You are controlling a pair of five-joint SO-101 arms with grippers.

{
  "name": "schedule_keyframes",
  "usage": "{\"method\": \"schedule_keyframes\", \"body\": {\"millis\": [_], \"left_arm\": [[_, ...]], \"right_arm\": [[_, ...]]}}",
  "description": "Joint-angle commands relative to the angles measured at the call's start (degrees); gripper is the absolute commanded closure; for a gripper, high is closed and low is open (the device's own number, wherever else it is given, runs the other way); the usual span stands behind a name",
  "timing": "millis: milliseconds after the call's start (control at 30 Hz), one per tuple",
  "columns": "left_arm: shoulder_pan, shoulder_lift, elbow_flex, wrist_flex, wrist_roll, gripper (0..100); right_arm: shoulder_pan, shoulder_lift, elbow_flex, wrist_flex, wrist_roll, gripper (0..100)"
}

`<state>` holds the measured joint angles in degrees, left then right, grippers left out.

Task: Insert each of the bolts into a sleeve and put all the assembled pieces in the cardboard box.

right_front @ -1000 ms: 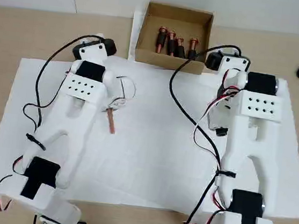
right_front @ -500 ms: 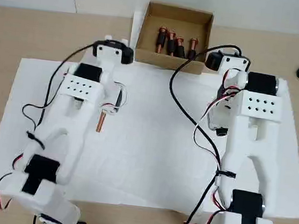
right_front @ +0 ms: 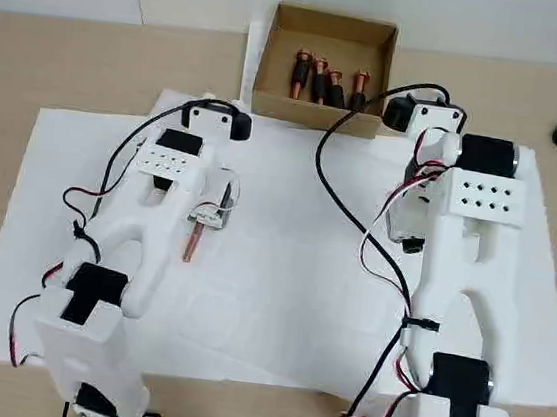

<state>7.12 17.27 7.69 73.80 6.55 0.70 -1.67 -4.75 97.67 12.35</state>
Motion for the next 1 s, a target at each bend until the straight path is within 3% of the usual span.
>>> {"method": "schedule_keyframes", "body": {"millis": [0,400,600,967], "left_arm": [[-0.35,-0.26,-2.42,-1.23,-0.26,85],[-2.37,-0.09,-2.15,-3.25,0.97,85],[-2.29,0.0,-2.07,-3.43,0.97,94],[0.35,7.21,-2.51,-4.31,0.97,95]], "right_arm": [[-0.04,-3.38,-0.35,0.31,0.09,99.5],[-0.04,-3.38,-0.35,0.22,0.09,99.5],[-0.04,-3.38,-0.35,0.22,0.09,99.5],[-0.04,-3.38,-0.35,0.22,0.09,99.5]]}}
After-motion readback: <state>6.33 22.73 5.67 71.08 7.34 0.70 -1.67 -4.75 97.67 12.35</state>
